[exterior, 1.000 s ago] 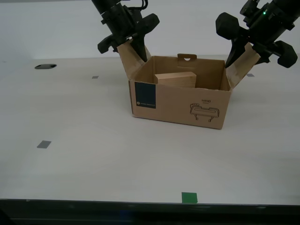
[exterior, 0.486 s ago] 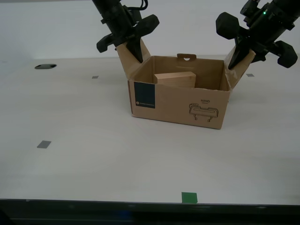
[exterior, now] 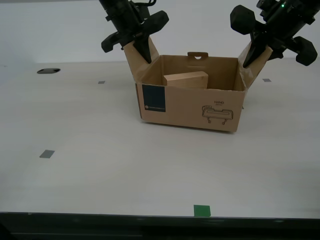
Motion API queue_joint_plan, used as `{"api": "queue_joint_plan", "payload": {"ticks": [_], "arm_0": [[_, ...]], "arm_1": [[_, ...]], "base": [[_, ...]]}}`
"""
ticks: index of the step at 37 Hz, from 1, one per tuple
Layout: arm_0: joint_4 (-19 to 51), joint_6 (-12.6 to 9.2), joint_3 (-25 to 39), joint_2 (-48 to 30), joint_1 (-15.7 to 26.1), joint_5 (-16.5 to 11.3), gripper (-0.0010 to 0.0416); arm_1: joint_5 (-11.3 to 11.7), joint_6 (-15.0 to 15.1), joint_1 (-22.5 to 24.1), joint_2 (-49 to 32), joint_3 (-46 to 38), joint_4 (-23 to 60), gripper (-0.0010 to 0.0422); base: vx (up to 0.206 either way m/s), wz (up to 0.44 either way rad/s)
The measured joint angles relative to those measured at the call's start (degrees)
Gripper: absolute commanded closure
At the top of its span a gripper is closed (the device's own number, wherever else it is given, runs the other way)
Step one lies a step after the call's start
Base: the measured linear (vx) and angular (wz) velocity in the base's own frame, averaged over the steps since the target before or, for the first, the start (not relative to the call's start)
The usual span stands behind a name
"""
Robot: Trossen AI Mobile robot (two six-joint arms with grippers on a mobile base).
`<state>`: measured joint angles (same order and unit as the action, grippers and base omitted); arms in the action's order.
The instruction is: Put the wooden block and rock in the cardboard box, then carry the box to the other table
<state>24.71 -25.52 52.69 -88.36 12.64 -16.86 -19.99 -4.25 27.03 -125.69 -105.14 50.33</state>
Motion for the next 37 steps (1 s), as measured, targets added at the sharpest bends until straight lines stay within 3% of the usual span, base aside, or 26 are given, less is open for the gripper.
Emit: {"api": "queue_joint_plan", "payload": {"ticks": [25,37], "arm_0": [[3.6,0.7,3.0,1.8,0.2,0.0,0.0407],[5.8,3.1,3.0,3.0,0.2,-0.3,0.0407]], "arm_1": [[0.0,0.0,0.0,4.8,0.0,3.0,0.0413],[-0.4,0.0,0.4,6.7,0.0,7.2,0.0413]], "base": [[0.000,0.000],[0.000,0.000]]}}
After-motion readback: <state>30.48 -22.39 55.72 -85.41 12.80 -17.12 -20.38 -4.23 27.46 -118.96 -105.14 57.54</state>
